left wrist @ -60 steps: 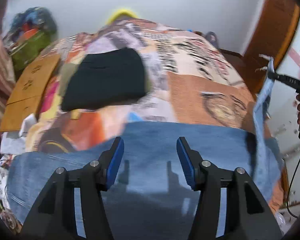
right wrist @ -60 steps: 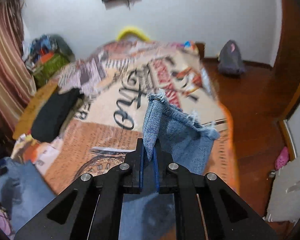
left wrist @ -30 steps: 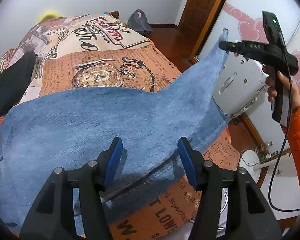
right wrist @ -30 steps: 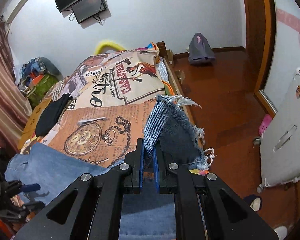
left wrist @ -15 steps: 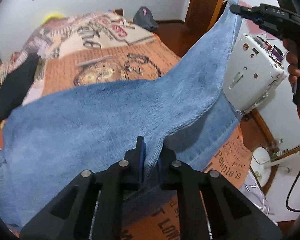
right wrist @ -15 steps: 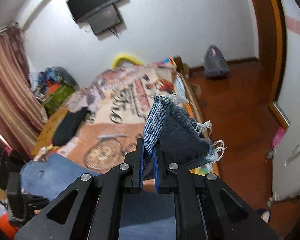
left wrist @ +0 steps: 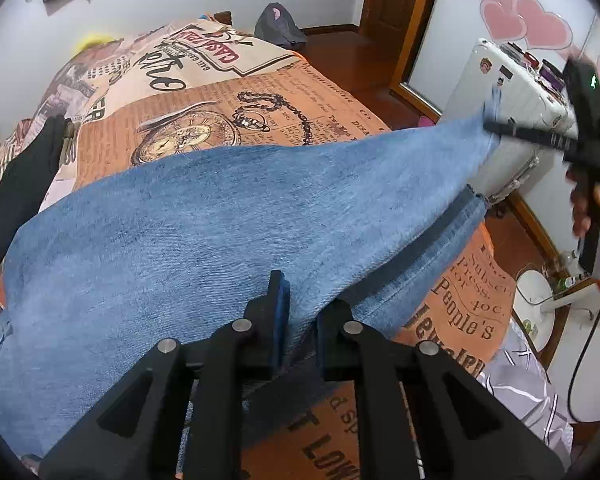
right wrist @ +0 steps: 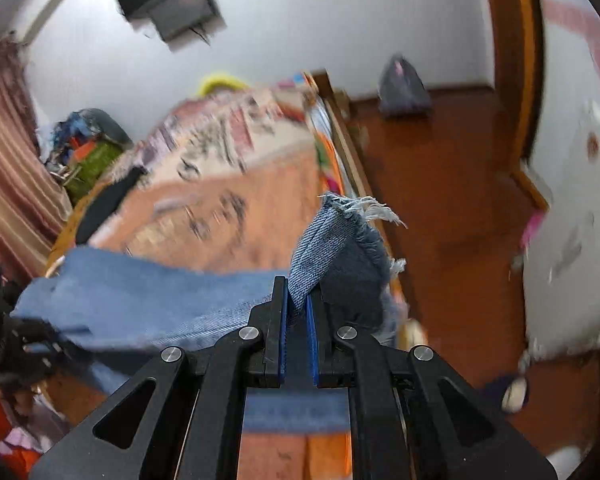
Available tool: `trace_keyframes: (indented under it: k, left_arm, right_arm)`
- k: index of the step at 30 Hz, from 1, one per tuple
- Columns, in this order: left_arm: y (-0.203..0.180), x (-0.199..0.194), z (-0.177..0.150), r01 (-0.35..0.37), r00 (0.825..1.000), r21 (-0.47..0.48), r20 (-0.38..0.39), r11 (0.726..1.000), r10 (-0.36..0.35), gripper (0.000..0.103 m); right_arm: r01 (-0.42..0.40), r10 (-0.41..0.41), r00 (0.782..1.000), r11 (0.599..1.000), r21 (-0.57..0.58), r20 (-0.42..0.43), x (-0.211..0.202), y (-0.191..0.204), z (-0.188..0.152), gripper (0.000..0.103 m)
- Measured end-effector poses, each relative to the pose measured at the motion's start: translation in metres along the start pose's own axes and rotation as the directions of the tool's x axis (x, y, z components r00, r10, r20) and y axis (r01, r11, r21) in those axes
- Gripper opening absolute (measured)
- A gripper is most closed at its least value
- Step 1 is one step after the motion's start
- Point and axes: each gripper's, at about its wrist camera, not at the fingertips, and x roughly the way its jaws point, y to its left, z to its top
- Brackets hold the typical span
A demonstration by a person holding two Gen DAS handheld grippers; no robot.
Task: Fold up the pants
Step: 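Carry the held hem over the jeans with the right tool, folding the legs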
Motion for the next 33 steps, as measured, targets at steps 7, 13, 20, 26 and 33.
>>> trace_keyframes:
  k: [7, 13, 20, 26, 33]
  left_arm:
    - [-0.005, -0.010, -0.003, 0.028, 0.999, 0.008, -0.021, 1.000, -0.028, 0.022]
    - [-0.004, -0.026, -0.006, 0.052, 0.999, -0.003, -0.008, 0.999, -0.052, 0.023]
    - [0.013, -0.060, 0.004, 0.062, 0.995, -0.044, 0.085, 0.997, -0.058, 0.031]
    - [0.037, -0.051, 0.022, -0.084, 0.988, -0.065, 0.127, 0.994, 0.092, 0.047]
    - [0.068, 0.003, 0.022, -0.121, 0.992, -0.153, 0.011, 0.981, 0.124, 0.047]
  right_arm:
    - [-0.002, 0.005, 0.999, 0.997, 0.073, -0.044, 0.016, -0.011, -0.044, 0.009]
    - [-0.010, 0.016, 0.999, 0.984, 0.179, -0.030, 0.013, -0.025, -0.064, 0.010]
    - [0.083, -0.075, 0.996, 0.981, 0.176, -0.055, -0.003, -0.032, -0.076, 0.021]
    - [0.184, -0.186, 0.983, 0.974, 0.130, -0.001, -0.032, -0.041, -0.056, 0.026]
    - [0.184, -0.185, 0.983, 0.979, 0.090, 0.007, -0.003, -0.041, -0.019, 0.050]
